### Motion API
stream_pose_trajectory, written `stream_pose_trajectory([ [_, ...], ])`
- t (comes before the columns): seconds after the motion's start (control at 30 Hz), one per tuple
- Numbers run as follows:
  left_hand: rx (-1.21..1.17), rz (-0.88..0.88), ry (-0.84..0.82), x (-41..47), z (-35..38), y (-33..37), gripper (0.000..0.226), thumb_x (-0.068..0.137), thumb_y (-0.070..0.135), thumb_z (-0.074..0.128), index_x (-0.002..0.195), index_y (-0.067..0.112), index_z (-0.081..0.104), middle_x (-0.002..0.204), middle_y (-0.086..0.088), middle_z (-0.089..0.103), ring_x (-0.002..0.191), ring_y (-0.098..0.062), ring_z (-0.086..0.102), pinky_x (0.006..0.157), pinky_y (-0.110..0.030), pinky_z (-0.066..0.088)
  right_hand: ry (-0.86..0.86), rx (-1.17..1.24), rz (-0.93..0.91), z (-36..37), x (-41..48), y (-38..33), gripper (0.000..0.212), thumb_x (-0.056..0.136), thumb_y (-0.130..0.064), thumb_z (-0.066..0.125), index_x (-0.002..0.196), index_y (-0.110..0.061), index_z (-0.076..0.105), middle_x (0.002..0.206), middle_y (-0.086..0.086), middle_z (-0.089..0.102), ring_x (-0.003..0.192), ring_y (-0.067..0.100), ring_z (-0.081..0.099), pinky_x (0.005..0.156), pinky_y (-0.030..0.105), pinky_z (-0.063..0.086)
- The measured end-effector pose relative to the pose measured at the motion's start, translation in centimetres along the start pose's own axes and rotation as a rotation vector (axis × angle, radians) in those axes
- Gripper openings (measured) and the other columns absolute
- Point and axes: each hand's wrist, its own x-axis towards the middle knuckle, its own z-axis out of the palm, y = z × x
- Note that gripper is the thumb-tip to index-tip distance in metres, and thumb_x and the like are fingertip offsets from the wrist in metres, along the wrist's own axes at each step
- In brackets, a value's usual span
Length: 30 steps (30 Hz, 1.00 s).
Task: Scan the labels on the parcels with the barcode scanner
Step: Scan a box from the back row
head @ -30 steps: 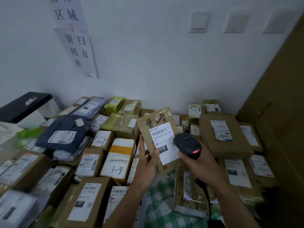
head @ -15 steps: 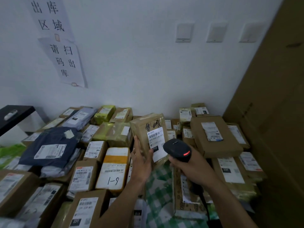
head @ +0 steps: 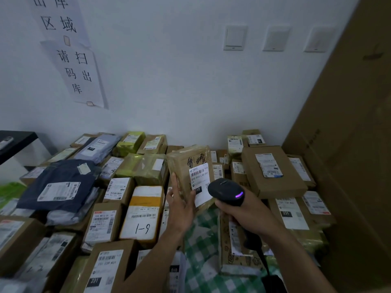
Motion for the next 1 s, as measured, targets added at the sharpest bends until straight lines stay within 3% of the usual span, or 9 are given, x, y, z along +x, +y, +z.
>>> stream_pose_trajectory([
  [0.13,-0.016,-0.005,0.004,-0.3,0.0,0.0,0.085,0.103,0.042,0.055,0.162,0.042,-0.006,0.168,-0.013,0.009,0.15,-0.025,0.027,0.102,-0.028,0.025,-0.016,0.039,-0.002,-0.1,0.0,0.2,0.029,0.095,-0.021,0.075,0.112,-0.042,0.063,0.074,-0.004,0.073,0.061,-0.001,0.064,0.06,0.016,0.05],
  [0.23,0.004,-0.007,0.013,-0.8,-0.3,0.0,0.085,0.102,0.044,0.056,0.16,0.046,-0.006,0.166,-0.013,0.017,0.146,-0.024,0.032,0.101,-0.027,0.027,-0.025,0.047,0.0,-0.2,-0.2,0.4,0.027,0.095,-0.023,0.075,0.113,-0.04,0.064,0.083,0.001,0.077,0.063,0.002,0.065,0.061,0.018,0.052],
  [0.33,0.147,-0.008,0.033,-2.5,-1.0,-1.2,0.084,0.099,0.057,0.054,0.159,0.052,-0.005,0.154,-0.015,0.034,0.131,-0.031,0.05,0.098,-0.033,0.041,-0.024,0.068,0.009,-0.5,-0.4,1.7,0.027,0.095,-0.024,0.075,0.11,-0.044,0.064,0.099,-0.001,0.079,0.085,0.009,0.073,0.065,0.013,0.053],
  [0.43,0.278,-0.014,-0.023,-5.3,-1.5,-3.5,0.086,0.096,0.065,0.051,0.159,0.052,-0.006,0.143,-0.012,0.048,0.121,-0.029,0.058,0.094,-0.036,0.047,-0.034,0.055,0.059,-0.5,-0.5,3.8,0.031,0.094,-0.029,0.076,0.118,-0.045,0.065,0.102,-0.01,0.078,0.097,0.015,0.073,0.079,0.024,0.058],
  [0.5,0.307,-0.073,-0.097,-7.0,-1.2,-5.8,0.089,0.09,0.076,0.047,0.157,0.056,-0.009,0.138,-0.011,0.053,0.118,-0.027,0.061,0.094,-0.035,0.049,-0.031,0.026,0.091,-0.3,-0.6,5.1,0.026,0.093,-0.03,0.077,0.113,-0.045,0.067,0.095,-0.011,0.078,0.093,0.015,0.073,0.076,0.026,0.057],
  [0.6,0.311,-0.175,-0.204,-8.7,-0.4,-8.5,0.091,0.076,0.096,0.037,0.146,0.071,-0.015,0.153,-0.01,0.048,0.131,-0.029,0.055,0.107,-0.051,0.049,-0.054,0.0,0.135,0.1,-0.6,6.9,0.018,0.093,-0.033,0.077,0.102,-0.044,0.067,0.078,-0.023,0.073,0.074,-0.003,0.068,0.067,0.022,0.051],
  [0.7,0.438,-0.288,-0.304,-10.6,0.7,-8.9,0.084,0.089,0.084,0.037,0.151,0.064,-0.017,0.152,-0.018,0.044,0.13,-0.036,0.054,0.108,-0.048,0.045,-0.081,-0.009,0.175,0.5,-0.8,8.5,0.016,0.093,-0.031,0.077,0.104,-0.032,0.067,0.06,-0.024,0.065,0.058,-0.008,0.061,0.066,0.023,0.044],
  [0.83,0.573,-0.377,-0.367,-11.7,2.0,-9.6,0.083,0.097,0.073,0.038,0.156,0.053,-0.017,0.151,-0.024,0.042,0.128,-0.04,0.054,0.104,-0.05,0.045,-0.067,-0.054,0.196,0.9,-1.0,10.2,0.015,0.089,-0.035,0.08,0.098,-0.038,0.069,0.061,-0.023,0.067,0.06,-0.008,0.061,0.069,0.028,0.047],
  [1.0,0.434,-0.378,-0.433,-11.9,3.2,-11.3,0.077,0.105,0.054,0.042,0.164,0.033,-0.002,0.16,-0.009,0.041,0.136,-0.034,0.052,0.11,-0.046,0.042,-0.052,-0.019,0.188,0.6,-1.3,10.9,0.019,0.085,-0.036,0.083,0.095,-0.046,0.071,0.075,-0.022,0.074,0.067,-0.006,0.064,0.07,0.027,0.049],
])
